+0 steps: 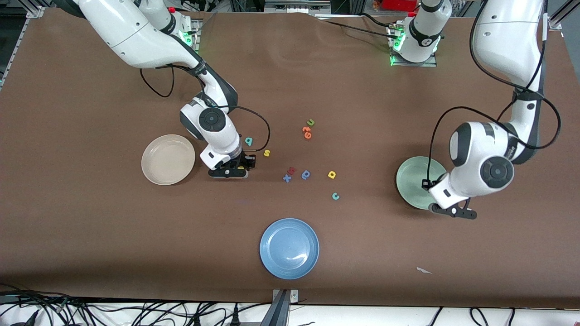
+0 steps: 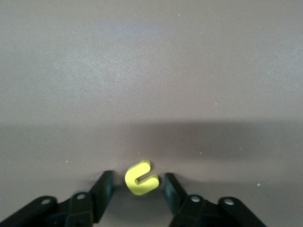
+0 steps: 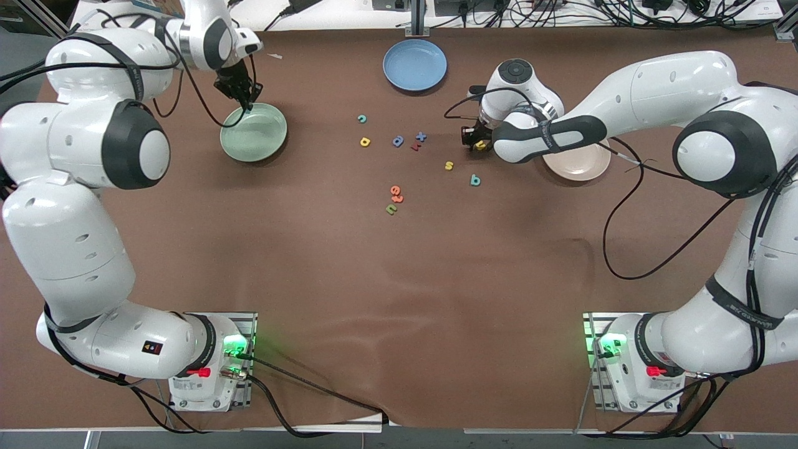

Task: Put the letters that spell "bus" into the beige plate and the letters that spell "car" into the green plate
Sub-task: 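Release the L on the green plate while the right gripper carries the u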

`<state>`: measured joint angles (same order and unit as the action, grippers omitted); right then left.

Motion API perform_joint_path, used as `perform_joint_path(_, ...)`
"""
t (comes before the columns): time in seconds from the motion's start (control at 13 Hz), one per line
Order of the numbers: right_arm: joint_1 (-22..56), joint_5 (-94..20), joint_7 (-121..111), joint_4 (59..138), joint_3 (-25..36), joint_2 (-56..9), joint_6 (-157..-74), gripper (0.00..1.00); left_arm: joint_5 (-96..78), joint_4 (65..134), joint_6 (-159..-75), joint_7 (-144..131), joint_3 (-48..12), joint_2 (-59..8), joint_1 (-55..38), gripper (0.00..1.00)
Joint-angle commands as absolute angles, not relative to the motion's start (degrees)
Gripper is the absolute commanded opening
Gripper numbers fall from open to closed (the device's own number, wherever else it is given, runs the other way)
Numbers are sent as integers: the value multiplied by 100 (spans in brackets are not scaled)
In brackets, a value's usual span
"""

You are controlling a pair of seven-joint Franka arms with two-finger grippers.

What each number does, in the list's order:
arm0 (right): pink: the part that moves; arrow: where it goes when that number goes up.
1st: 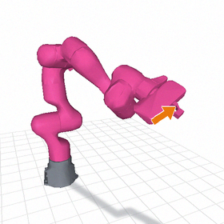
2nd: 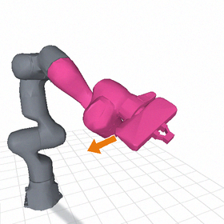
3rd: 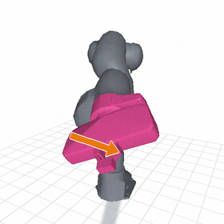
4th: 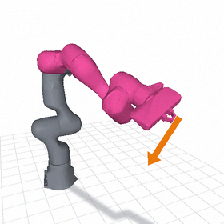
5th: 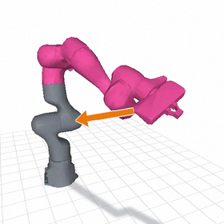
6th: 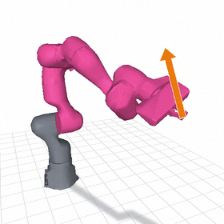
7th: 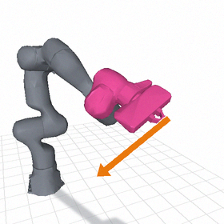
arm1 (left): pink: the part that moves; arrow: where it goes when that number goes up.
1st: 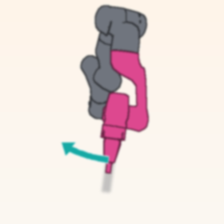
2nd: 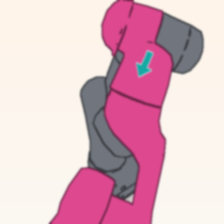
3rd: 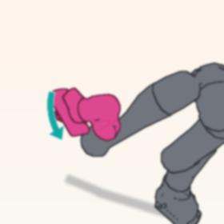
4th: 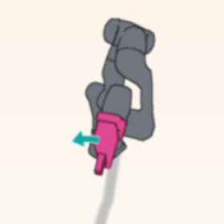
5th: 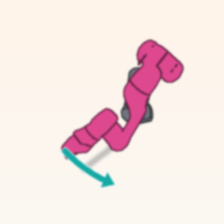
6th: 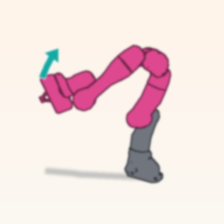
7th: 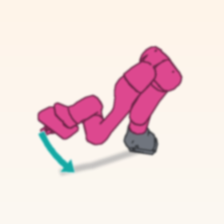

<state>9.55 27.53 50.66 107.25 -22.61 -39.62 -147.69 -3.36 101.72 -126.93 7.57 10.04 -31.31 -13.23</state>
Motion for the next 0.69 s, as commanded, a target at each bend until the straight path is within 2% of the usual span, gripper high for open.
perform_joint_path(0.0, 826, 2944, 5159, 10898, -2303, -3946, -14906, 31, -246, 10653, -12991, 748, 923, -2821, -1388, 100)
perform_joint_path(0.23, 817, 2979, 5133, 10934, -2303, -3946, -14915, 7, -290, 10380, -12973, 572, 896, -2821, -1590, 100)
perform_joint_path(0.62, 712, 2988, 5028, 11091, -2303, -3482, -14819, 5, -596, 9397, -12973, -1885, 844, -3698, -2661, 100)
